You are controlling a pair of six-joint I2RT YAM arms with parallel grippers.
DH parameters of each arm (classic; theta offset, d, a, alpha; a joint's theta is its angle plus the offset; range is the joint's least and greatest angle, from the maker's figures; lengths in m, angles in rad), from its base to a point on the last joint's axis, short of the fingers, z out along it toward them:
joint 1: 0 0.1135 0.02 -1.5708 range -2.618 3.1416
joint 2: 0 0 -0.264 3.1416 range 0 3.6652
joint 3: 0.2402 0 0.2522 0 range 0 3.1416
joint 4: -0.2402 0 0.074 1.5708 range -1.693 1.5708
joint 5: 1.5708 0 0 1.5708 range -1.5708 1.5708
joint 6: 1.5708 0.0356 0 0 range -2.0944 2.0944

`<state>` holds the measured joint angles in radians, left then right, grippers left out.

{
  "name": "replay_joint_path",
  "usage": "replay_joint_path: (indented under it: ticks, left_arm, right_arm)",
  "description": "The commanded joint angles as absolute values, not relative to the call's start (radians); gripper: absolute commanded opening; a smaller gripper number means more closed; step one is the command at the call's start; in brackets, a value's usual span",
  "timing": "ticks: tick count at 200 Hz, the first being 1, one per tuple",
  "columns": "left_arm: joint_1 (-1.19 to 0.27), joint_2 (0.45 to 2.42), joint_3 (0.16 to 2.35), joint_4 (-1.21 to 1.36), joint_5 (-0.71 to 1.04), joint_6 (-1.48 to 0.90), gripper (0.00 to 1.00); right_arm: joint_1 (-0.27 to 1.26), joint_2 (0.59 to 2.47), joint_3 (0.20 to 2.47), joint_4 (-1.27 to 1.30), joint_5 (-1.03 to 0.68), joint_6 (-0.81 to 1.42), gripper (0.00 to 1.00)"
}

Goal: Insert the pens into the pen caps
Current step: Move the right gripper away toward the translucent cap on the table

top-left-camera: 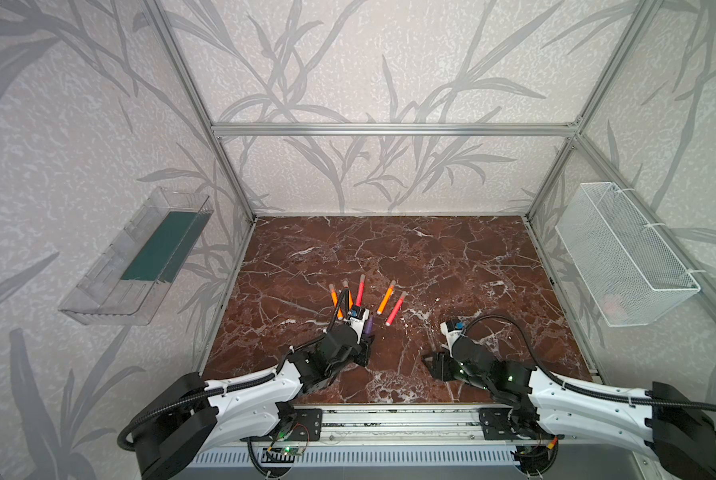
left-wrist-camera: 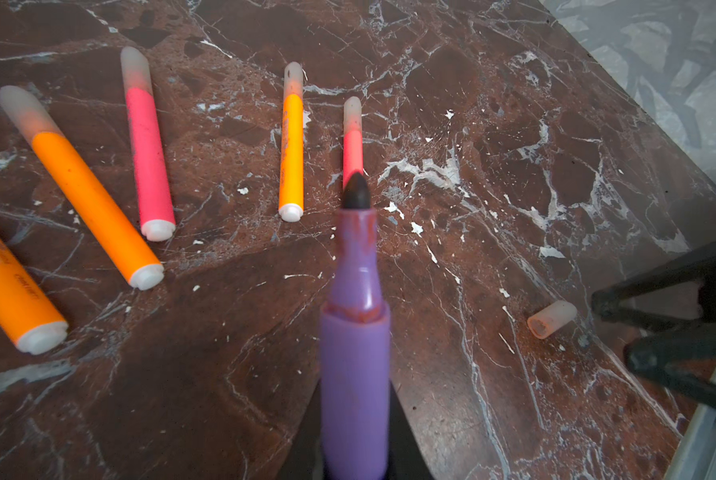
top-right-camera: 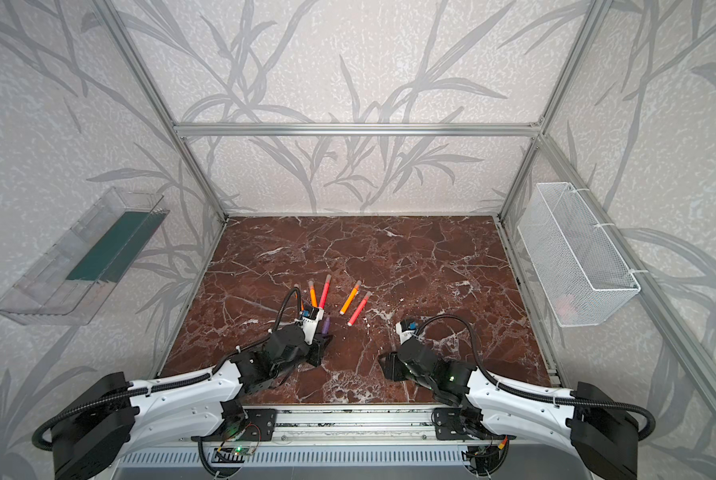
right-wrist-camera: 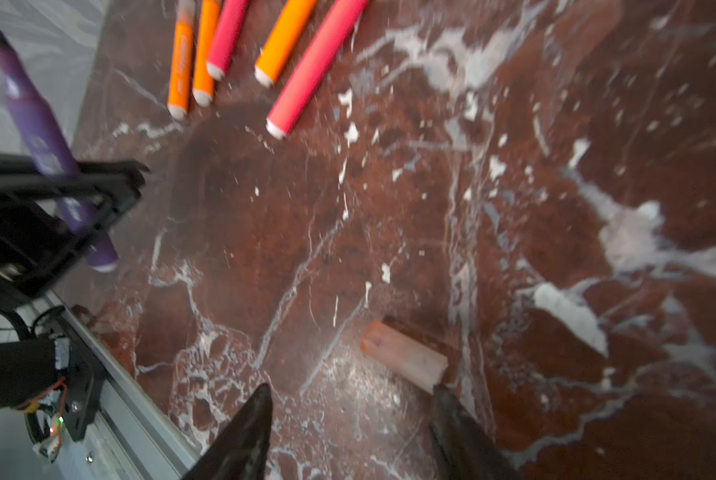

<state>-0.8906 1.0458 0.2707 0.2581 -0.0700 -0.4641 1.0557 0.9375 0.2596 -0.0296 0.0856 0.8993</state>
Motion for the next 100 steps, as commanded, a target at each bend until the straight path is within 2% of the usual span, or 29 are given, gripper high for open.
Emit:
replay_joint_path:
  ticks: [1, 44, 100]
  left_arm:
    - [-0.888, 1.010, 0.253, 0.258, -0.069, -0.475, 0.00]
    - [-0.888, 0.965, 0.241, 0.241, -0.072, -0.479, 0.00]
    - [-0.889, 0.941, 0.241, 0.223, -0.069, -0.480, 0.00]
  right_arm:
    - [1.111, 0.976, 0.303, -0.078, 0.075, 0.911, 0.60]
    - [1.151, 1.015, 0.311, -0.070, 0.123, 0.915, 0.61]
    - [1.152, 1.191, 0.347, 0.002, 0.205, 0.902, 0.61]
